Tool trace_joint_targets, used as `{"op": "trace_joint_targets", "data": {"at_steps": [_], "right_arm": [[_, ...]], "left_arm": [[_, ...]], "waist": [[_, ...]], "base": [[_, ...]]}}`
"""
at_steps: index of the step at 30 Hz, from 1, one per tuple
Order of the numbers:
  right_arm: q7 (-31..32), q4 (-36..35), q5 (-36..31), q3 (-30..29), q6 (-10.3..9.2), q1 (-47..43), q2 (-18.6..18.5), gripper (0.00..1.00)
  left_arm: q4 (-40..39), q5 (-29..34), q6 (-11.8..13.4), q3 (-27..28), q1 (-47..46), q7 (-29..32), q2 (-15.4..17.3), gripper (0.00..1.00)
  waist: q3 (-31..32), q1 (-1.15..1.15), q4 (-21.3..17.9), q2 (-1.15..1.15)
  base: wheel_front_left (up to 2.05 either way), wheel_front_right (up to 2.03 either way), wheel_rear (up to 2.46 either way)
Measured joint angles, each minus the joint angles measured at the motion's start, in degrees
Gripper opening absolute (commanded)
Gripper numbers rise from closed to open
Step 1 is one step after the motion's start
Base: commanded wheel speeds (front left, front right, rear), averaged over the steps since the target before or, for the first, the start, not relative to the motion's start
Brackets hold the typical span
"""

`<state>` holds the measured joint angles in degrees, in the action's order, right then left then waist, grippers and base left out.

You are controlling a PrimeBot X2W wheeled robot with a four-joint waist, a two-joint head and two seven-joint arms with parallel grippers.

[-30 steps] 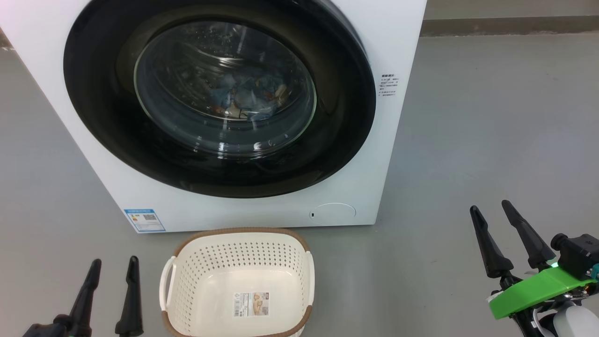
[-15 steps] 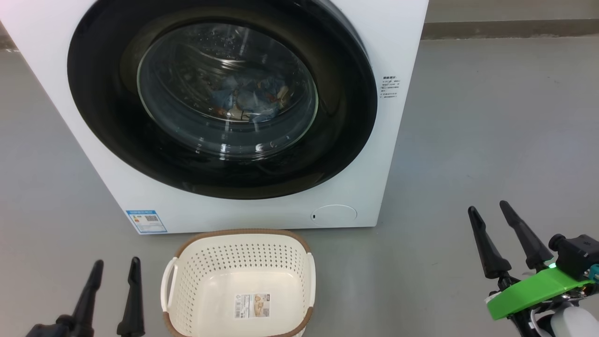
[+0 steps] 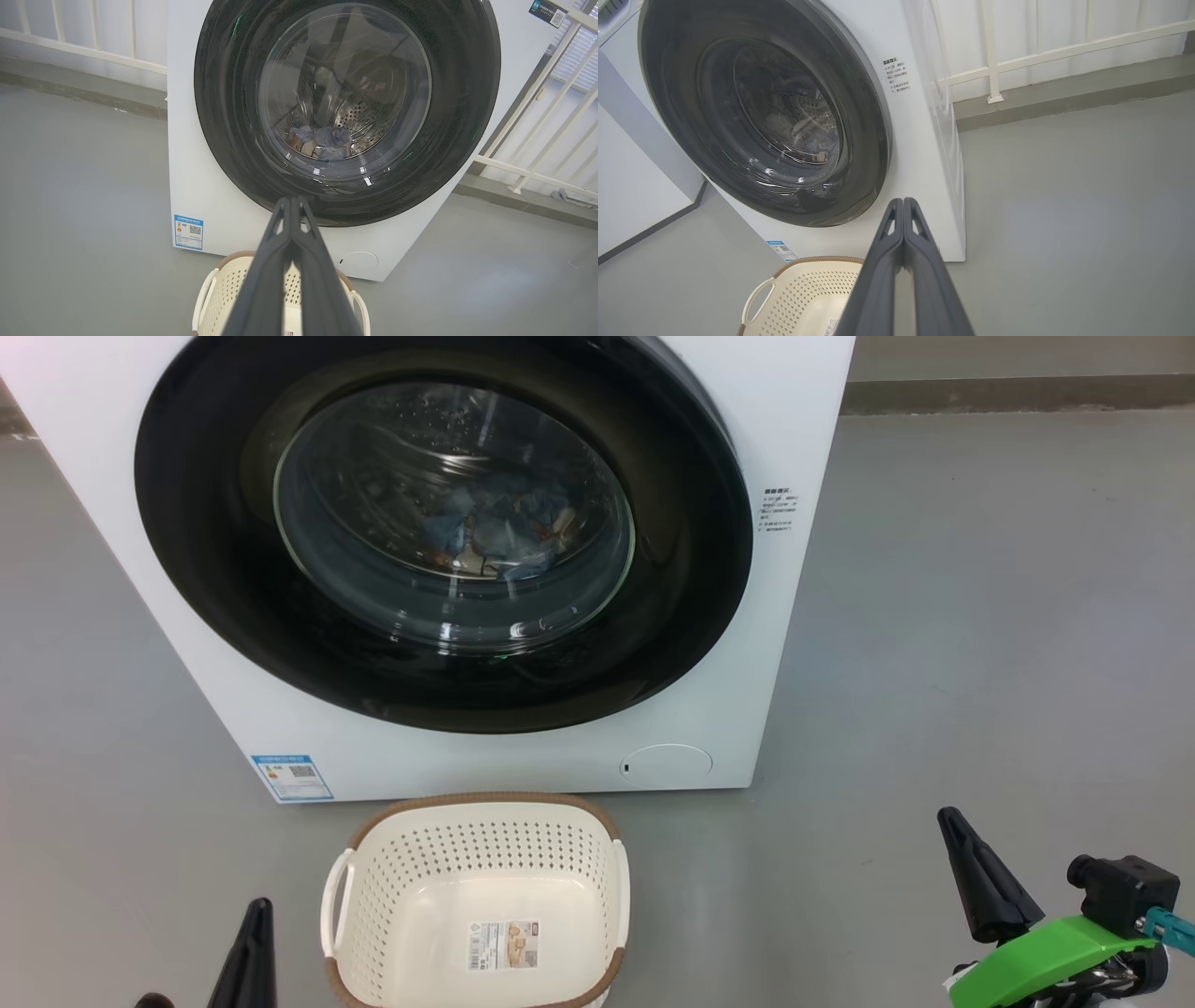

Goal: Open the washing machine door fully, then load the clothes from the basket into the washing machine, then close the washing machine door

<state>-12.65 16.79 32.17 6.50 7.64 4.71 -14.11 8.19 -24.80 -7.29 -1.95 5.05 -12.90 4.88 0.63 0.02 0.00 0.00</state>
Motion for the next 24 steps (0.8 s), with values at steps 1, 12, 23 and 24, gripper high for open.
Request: {"op": "trace_joint_targets", "data": {"at_steps": [1,12,23,24], "right_arm": [[0.08,0.0,0.45,-0.04,0.0,0.0,0.11,0.0],[1.98,-0.01,5.97,-1.63,0.0,0.0,1.32,0.0],[3.69,-0.05,11.54,-2.67,0.0,0.0,2.24,0.0],[3.85,-0.05,11.9,-2.94,0.0,0.0,2.36,0.0]], "left_arm": [[0.07,-0.44,0.0,0.03,-0.01,0.31,0.0,0.0],[0.93,-7.05,0.0,0.37,-0.51,1.83,-0.02,0.0],[1.44,-13.52,0.0,0.89,-0.98,3.56,-0.07,0.0],[1.52,-14.05,0.0,0.96,-0.98,3.82,-0.07,0.0]], "waist": [[-0.03,0.0,0.0,0.0],[-0.13,0.0,0.0,0.0],[-0.19,-0.01,0.0,0.0],[-0.19,-0.01,0.0,0.0]], "base": [[0.0,0.0,0.0],[0.0,0.0,0.0],[0.0,0.0,0.0],[0.0,0.0,0.0]]}}
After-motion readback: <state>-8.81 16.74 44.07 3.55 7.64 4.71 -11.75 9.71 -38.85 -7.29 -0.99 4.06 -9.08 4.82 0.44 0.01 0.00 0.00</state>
